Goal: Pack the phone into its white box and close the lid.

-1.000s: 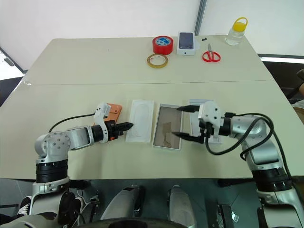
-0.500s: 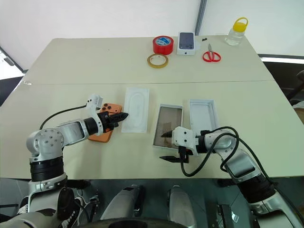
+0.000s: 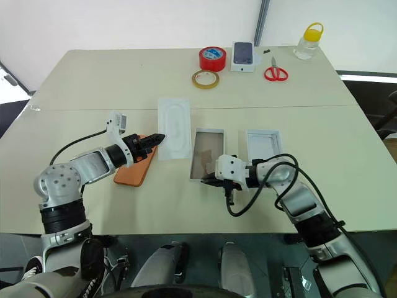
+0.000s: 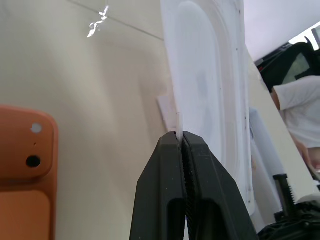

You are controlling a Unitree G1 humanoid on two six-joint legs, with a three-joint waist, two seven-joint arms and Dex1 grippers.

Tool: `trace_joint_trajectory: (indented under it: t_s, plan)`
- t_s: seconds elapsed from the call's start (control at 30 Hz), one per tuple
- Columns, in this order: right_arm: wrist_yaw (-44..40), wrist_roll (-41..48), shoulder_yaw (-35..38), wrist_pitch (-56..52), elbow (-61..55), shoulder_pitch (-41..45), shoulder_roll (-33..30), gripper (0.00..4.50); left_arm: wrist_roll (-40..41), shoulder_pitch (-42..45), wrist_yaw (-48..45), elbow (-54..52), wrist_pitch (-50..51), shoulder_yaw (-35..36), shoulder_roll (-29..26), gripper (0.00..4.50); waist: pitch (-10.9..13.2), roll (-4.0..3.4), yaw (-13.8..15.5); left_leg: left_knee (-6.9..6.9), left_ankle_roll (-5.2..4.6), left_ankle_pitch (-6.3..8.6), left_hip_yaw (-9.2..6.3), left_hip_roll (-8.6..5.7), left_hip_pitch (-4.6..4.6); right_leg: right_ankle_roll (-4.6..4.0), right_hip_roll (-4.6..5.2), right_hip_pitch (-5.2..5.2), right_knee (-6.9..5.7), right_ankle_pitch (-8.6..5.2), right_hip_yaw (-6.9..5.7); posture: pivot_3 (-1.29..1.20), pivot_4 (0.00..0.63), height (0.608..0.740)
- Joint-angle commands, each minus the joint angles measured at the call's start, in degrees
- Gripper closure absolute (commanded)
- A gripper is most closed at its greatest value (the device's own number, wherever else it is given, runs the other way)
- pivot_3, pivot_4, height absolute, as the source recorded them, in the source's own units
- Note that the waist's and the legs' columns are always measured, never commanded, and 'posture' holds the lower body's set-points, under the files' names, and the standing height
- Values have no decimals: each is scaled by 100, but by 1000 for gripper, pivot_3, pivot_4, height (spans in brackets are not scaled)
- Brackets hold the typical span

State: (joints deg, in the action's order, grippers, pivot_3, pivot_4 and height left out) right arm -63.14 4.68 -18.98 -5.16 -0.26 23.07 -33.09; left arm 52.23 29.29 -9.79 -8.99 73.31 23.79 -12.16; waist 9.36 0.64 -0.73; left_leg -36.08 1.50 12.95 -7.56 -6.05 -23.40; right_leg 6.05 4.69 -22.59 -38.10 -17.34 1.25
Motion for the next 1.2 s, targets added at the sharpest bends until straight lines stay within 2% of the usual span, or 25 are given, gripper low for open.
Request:
trace_joint_trajectory:
  t_s: [0.03,0.23,0.27,0.3,0.37,0.43,0.57,0.63,0.83,1.03,1.13,1.2]
  plan:
    - [142,-124,-70,261,129,234,250,4468,194,82,79,-126,35,13,35,4500,0,0,-7,0,0,0,0,0,0,0,0,0,-1,0,0,0,150,740]
    - [193,176,162,-124,103,250,452,4468,211,-148,210,-240,22,-53,93,4500,0,0,0,-1,2,-1,0,0,0,0,-1,-1,-2,0,1,0,150,740]
    - [191,222,217,-132,-1,177,410,3910,163,-252,246,-271,11,-87,95,4500,0,0,-3,0,2,-1,0,0,0,0,-1,-1,-2,0,1,0,150,740]
    - [202,302,306,-171,-134,107,364,3651,138,-343,233,-307,-8,-130,85,4500,0,0,1,0,2,-1,0,0,0,0,-1,-1,-2,0,2,0,150,740]
    - [221,445,499,-197,-345,18,274,2735,132,-416,243,-342,-51,-180,89,4500,0,0,9,1,2,-1,0,0,0,0,-1,-2,-2,0,2,0,150,740]
    - [200,612,721,-291,-521,-43,135,1696,173,-394,258,-319,-93,-209,132,4500,2,3,13,-1,2,-1,0,0,-2,0,0,-2,-2,0,2,0,150,740]
    - [196,1120,1446,-586,-592,-223,-212,1696,10,-283,133,-159,-292,-556,198,4500,2,3,32,0,1,-1,-1,-1,-1,0,0,1,-1,0,1,0,150,740]
    - [255,1046,1669,-433,-435,-333,-418,1696,-20,-166,116,9,-395,-669,305,4500,2,4,46,-1,0,0,-1,-3,-2,0,2,3,3,0,0,0,150,740]
    - [586,883,1959,-136,-179,-319,-481,1696,-282,1,32,509,-615,-965,412,4500,3,6,-27,5,-1,0,3,2,1,0,-2,-1,-3,0,2,0,150,740]
    - [726,857,1856,-39,-254,-387,-425,1696,-264,37,-38,606,-545,-1057,469,4500,3,7,14,1,0,-1,2,-1,-1,0,0,0,-2,0,3,0,150,740]
    - [758,822,1867,13,-164,-358,-425,1642,-207,41,-22,630,-459,-1004,483,3593,3,7,16,1,1,-1,2,-1,-1,0,0,0,-1,0,3,0,150,740]
    - [788,889,1867,-26,-156,-274,-342,1642,-236,34,-25,608,-438,-1021,461,2586,3,7,10,1,1,-1,2,-1,-1,0,0,0,-1,0,2,0,150,740]
